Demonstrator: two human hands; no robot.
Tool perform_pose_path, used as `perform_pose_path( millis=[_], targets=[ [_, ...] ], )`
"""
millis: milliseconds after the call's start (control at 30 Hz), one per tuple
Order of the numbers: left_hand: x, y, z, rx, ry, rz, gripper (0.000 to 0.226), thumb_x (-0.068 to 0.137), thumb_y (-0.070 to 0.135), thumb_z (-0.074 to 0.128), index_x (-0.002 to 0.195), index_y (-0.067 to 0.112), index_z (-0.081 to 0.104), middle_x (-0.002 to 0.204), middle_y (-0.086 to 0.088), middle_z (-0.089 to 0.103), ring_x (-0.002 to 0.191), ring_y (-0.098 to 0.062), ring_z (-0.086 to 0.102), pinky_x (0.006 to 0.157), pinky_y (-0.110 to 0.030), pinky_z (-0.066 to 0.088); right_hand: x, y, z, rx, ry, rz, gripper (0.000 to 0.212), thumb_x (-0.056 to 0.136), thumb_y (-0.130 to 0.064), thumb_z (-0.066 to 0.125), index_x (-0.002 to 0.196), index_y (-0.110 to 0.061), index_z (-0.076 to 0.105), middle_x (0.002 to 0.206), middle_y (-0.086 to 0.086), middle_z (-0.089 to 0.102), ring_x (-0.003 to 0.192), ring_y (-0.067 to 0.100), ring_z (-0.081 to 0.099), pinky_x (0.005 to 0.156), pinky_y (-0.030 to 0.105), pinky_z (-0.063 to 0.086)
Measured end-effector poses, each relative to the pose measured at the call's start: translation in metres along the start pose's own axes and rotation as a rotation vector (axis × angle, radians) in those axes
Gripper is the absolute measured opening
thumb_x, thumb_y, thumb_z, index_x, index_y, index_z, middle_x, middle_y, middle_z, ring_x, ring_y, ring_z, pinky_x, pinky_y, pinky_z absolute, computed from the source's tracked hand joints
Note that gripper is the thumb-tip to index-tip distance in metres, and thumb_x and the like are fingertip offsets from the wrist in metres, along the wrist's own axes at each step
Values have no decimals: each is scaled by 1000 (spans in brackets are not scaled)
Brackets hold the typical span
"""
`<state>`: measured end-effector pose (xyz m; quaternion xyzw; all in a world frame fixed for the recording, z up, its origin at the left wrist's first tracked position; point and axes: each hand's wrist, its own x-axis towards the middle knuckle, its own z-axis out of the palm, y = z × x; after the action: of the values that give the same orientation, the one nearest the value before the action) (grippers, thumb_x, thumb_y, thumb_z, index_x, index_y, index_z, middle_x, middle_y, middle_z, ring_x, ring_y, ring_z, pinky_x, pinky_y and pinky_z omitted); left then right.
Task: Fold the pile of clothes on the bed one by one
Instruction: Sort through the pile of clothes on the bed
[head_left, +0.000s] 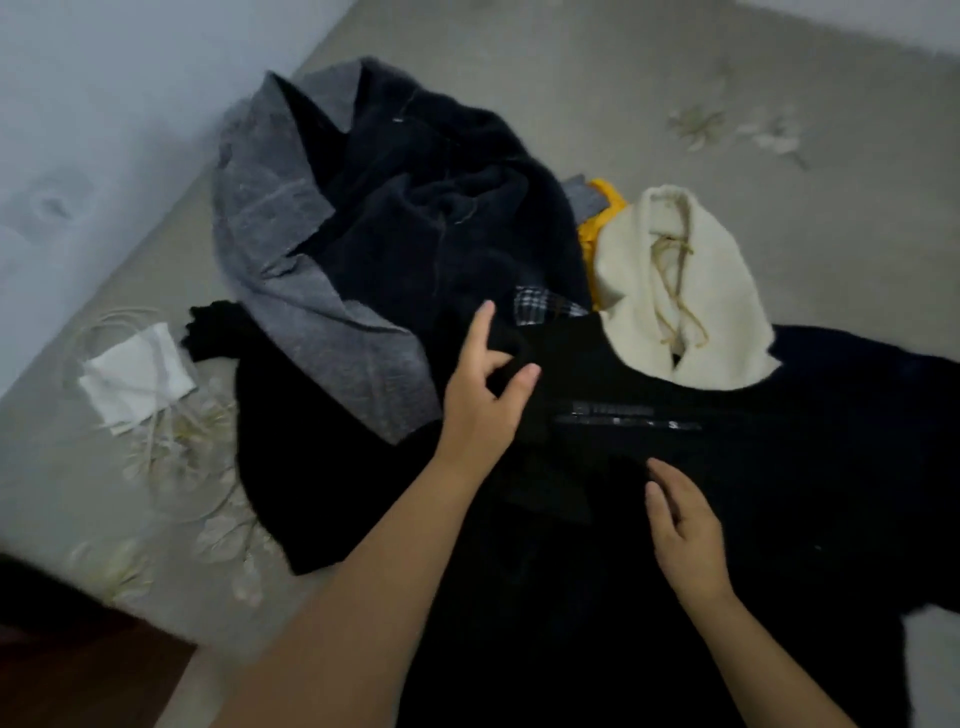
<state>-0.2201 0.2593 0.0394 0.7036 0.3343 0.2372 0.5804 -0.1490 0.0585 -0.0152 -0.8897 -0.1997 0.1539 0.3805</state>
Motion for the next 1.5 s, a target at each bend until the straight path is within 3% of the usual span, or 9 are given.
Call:
perform_pose_path(
  millis=[167,367,467,600,800,967,1067,1333,1500],
  targets=[
    [-38,5,130,-15,-678,-175,63,91,14,54,144,20,21,122,0,57,122,-2,45,98,-11,28,-22,65,-76,19,179,151,29,92,-6,47,119,0,57,123,13,56,108,10,45,94,23,32],
    [-64,-27,123,758,66,129,52,87,27,50,133,6,43,132,-20,49,127,-35,39,103,-55,22,-45,112,-91,-154,77,135,35,90,-8,54,124,0,53,131,18,50,124,28,42,104,30,28],
    [-72,-53,97,989,-9,-335,68,91,44,43,147,24,9,153,-19,5,140,-36,-4,107,-60,-4,-45,120,-77,-326,-4,71,45,88,-18,59,129,-4,48,142,19,37,135,35,27,110,47,17],
    [-90,-75,84,1000,-184,-720,86,83,67,37,144,31,-12,153,-18,2,139,-38,5,108,-59,1,-47,137,-65,-436,-128,89,53,93,-37,44,141,-18,32,154,8,12,142,24,0,113,42,-3],
    [-108,-77,79,1046,-111,-511,85,87,52,48,146,17,-2,133,-23,43,115,-36,48,90,-45,44,-45,151,-67,-440,-260,29,54,95,-40,35,144,-22,21,155,2,2,141,17,-12,112,36,-11],
    [-112,-61,85,1279,-144,-257,43,94,32,45,133,14,42,110,-18,56,100,-30,53,67,-34,39,-48,152,-88,-211,-257,-34,49,96,-27,42,141,-14,29,152,1,18,139,9,2,112,26,0],
    [-118,-56,98,1435,-205,-337,30,96,30,42,115,14,57,125,-16,43,116,-30,39,89,-38,35,-46,149,-110,-153,-160,-49,44,92,-16,51,134,-6,42,142,10,39,134,23,30,108,26,17],
    [-104,3,178,519,-274,-11,23,93,13,48,110,1,58,109,-6,57,103,-15,50,84,-10,30,-37,157,-153,-51,9,-42,36,88,-3,55,123,3,52,128,18,52,116,24,43,89,30,40],
    [-75,53,264,-252,-438,-376,16,97,22,40,91,24,54,94,9,56,88,-8,57,68,-25,53,-41,179,-180,141,136,135,34,93,-7,47,126,-2,50,126,9,52,112,14,44,87,20,33]
  ],
)
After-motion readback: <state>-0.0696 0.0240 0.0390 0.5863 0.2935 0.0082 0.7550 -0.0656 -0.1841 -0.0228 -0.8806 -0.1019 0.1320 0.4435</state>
